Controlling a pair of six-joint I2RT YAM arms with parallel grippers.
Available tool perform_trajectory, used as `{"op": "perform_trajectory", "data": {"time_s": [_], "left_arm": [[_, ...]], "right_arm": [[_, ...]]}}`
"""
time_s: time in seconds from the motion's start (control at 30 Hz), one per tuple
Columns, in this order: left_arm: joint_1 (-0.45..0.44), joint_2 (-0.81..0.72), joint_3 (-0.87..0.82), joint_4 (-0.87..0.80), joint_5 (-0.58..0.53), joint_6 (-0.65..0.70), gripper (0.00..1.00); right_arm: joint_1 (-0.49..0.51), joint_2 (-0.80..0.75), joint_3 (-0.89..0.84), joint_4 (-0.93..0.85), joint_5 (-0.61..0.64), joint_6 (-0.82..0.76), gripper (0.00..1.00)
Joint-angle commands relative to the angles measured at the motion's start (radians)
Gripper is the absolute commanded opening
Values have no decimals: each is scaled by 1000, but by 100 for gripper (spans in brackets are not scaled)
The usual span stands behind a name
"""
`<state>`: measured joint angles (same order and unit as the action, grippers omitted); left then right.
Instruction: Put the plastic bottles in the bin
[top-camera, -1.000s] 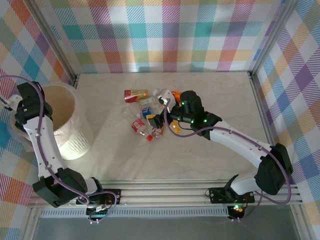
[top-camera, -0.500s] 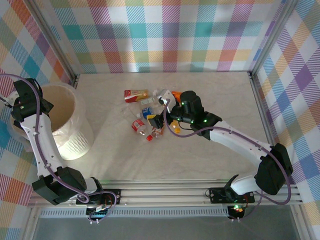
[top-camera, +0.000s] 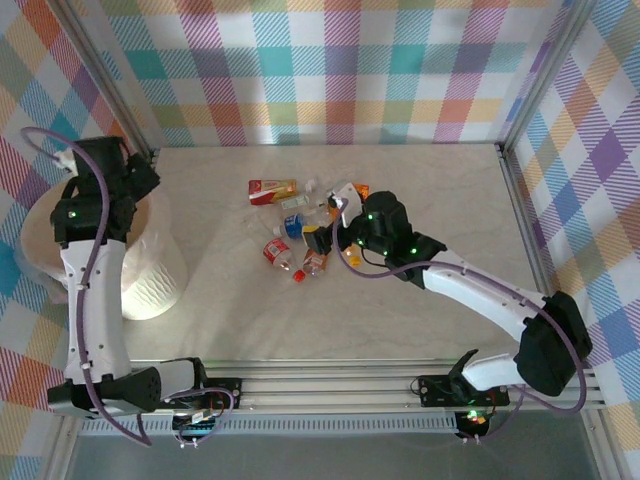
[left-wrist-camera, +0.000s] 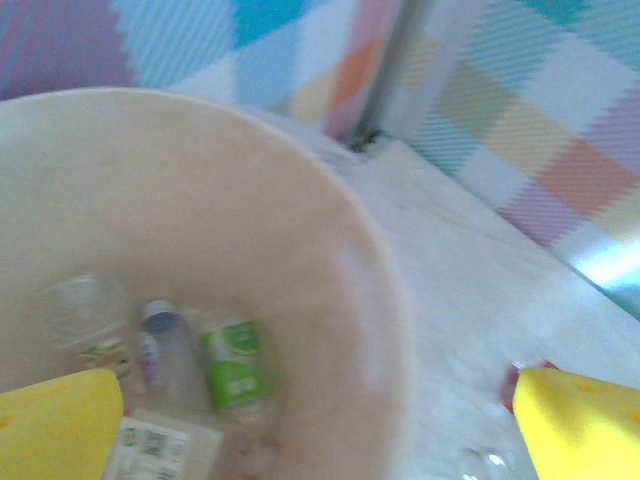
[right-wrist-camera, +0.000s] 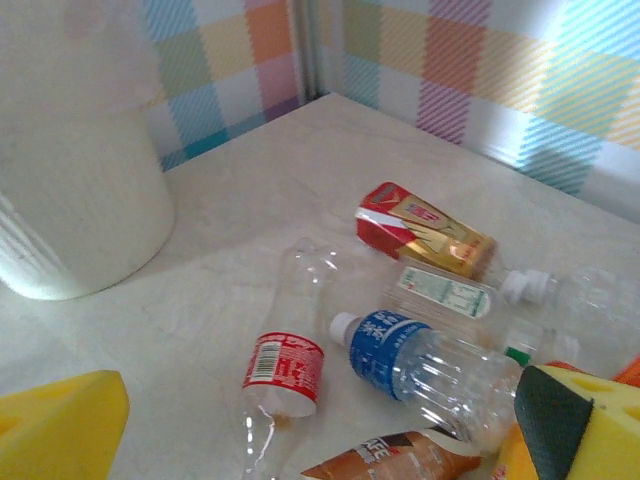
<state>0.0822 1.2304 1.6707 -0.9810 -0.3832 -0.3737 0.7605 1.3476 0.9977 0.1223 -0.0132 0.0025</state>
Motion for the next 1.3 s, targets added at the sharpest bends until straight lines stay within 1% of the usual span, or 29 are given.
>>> {"op": "perform_trajectory", "data": {"time_s": [0.0,0.07,0.2,0.23,0.3,0.43,0.53,0.63,0.73,0.8,0.9,1.0,1.1,1.27], "left_arm": [[-108,6,8,39,23,1,100],[-173,18,-1,57,40,-20,100],[-302,31,-67,138,75,-80,100],[-329,36,-84,157,83,-95,100],[-391,55,-120,194,93,-140,100],[-502,104,-185,252,53,-234,100],[-554,151,-244,308,55,-305,100],[-557,209,-290,336,83,-378,100],[-553,276,-312,350,80,-435,100],[-536,327,-313,347,92,-484,100],[-502,405,-302,366,155,-538,100],[-481,482,-272,334,142,-590,100],[-455,528,-268,336,132,-621,100],[-417,606,-269,381,169,-625,100]], "right_arm": [[-3,-44,-40,76,130,92,100],[-5,-49,-45,50,204,164,100],[-11,-54,-40,-46,233,269,100],[-10,-56,-42,-62,262,304,100],[-13,-61,-58,-96,358,412,100],[-19,-81,-122,-55,414,515,100],[-21,-85,-136,-65,430,532,100],[-23,-82,-126,-104,432,509,100],[-22,-86,-123,-137,430,481,100],[-22,-95,-126,-155,432,459,100],[-23,-114,-135,-174,450,443,100],[-23,-139,-148,-186,456,422,100],[-23,-164,-154,-208,454,405,100],[-23,-204,-171,-230,441,376,100]]}}
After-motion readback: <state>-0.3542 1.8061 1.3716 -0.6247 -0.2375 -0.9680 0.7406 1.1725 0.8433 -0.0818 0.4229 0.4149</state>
